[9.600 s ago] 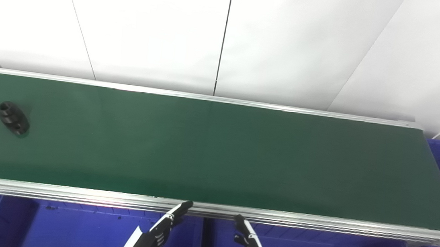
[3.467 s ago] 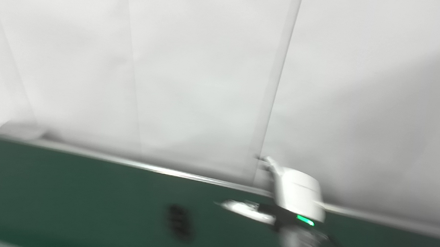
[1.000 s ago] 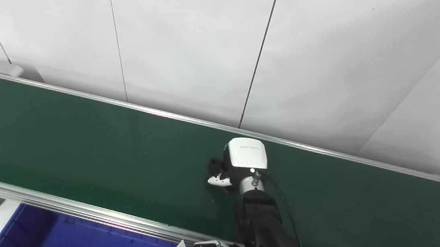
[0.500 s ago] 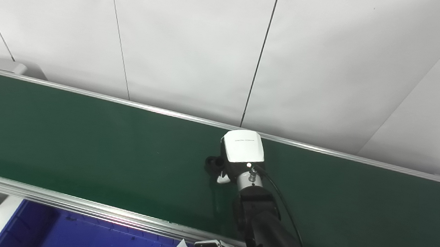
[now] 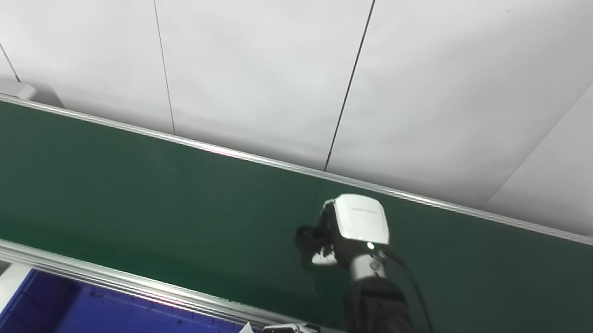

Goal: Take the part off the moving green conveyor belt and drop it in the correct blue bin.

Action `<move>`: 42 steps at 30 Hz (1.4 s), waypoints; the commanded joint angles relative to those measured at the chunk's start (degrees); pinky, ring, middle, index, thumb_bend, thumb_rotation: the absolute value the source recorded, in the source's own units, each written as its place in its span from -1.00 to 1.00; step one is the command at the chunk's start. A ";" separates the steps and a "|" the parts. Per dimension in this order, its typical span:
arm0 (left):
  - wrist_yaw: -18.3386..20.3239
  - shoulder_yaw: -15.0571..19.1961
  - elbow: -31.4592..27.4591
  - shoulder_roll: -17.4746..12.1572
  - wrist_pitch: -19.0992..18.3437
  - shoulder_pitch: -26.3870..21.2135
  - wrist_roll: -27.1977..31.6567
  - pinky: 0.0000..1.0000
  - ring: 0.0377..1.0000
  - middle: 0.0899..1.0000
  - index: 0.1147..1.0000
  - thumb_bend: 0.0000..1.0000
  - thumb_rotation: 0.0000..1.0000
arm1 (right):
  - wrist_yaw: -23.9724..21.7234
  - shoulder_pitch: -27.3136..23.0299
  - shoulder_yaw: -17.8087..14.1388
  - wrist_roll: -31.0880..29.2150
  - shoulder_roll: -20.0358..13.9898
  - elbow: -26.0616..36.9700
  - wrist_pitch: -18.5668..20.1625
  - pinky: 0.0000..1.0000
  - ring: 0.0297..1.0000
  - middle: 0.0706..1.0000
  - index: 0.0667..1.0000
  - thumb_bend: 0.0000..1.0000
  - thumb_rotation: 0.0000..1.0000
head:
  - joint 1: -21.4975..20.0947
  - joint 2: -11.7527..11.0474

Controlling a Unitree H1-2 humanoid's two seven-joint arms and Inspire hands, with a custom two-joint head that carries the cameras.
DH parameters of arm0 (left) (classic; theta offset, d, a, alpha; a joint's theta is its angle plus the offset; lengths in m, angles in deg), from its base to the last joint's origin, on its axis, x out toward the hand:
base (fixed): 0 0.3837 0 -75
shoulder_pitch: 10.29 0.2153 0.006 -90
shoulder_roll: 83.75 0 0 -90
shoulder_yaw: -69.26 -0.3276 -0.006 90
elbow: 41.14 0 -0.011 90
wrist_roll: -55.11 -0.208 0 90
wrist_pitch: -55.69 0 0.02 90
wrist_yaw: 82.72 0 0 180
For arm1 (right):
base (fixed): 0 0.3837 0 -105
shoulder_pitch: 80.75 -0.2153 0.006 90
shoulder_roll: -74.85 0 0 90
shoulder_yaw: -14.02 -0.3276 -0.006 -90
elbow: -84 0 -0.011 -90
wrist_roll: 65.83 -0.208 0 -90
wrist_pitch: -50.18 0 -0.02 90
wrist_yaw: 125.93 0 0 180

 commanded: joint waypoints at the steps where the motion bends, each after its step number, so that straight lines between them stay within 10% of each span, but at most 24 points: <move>1: 0.59 -2.57 -2.75 3.41 0.92 1.44 0.44 0.59 0.65 0.40 0.08 0.46 0.16 | 1.23 -0.99 -1.72 0.29 -0.12 6.03 -0.73 -0.85 -0.77 -0.66 -0.11 0.02 -0.74 | -1.26 0.18; 17: 2.34 3.38 -7.17 -1.74 0.99 2.37 5.83 0.77 0.72 0.46 0.13 0.27 0.31 | -10.57 12.53 -6.53 8.17 0.80 36.33 -1.45 -0.82 -0.75 -0.64 -0.11 0.01 -0.72 | -16.16 3.18; 25: 3.72 8.93 -11.47 -3.78 -2.71 1.00 11.16 0.72 0.66 0.44 0.13 0.31 0.33 | -16.46 23.98 -8.98 14.64 2.81 45.35 -3.76 -0.84 -0.78 -0.68 -0.11 0.01 -0.73 | -23.69 8.27; 42: 5.88 11.71 -17.64 -3.76 -9.49 -0.54 11.66 0.54 0.58 0.40 0.10 0.26 0.23 | -12.41 36.93 -11.97 15.50 3.11 36.96 -8.77 -0.83 -0.76 -0.63 -0.11 0.01 -0.72 | -24.91 13.24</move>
